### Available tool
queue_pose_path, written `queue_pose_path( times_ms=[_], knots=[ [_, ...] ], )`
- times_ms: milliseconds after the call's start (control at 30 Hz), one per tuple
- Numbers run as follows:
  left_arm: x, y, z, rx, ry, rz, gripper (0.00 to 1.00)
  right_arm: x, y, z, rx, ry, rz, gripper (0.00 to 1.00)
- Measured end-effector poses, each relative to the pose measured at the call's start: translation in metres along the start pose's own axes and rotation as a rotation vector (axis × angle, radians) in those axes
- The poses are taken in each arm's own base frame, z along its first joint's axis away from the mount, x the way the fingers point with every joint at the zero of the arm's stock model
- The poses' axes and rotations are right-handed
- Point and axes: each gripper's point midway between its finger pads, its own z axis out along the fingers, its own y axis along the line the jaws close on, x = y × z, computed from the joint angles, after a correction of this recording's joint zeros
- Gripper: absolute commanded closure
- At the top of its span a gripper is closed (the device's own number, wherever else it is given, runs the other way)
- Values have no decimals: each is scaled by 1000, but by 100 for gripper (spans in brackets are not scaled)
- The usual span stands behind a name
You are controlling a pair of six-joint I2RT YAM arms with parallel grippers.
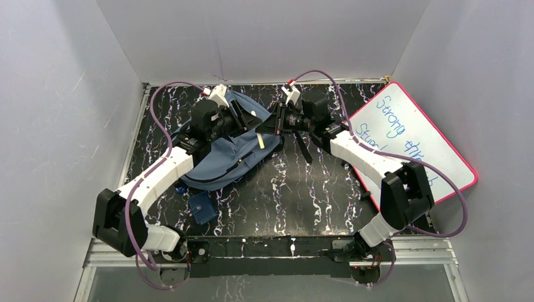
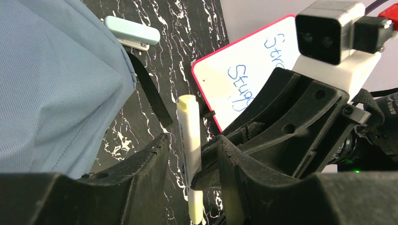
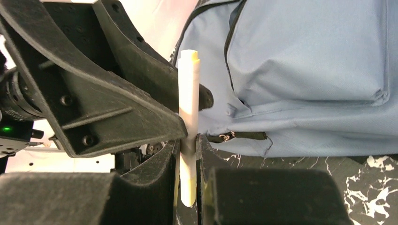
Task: Pack the student bag
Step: Pick up the stationery from the center of the board.
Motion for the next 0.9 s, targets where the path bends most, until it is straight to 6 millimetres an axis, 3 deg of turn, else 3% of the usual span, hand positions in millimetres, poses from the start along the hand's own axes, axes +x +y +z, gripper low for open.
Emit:
queue_pose_path(
  times_ms=[400,533,633,767,900],
  knots=[
    [-2,-5,1,18,-8,-9,90,-9,6,1,-18,-28,-33,99],
    [-2,-5,1,19,-12,-10,99,-10,6,1,-17,-31,-35,78],
    [-2,-5,1,17,-13,-12,100,-10,6,1,-16,-32,-37,65],
    [-3,1,0,-14,-24,-17,100,-11,1,1,8,-37,-49,59],
    [-2,19,-6,-109,-35,-11,100,-13,-5,1,45,-47,-69,56]
  ],
)
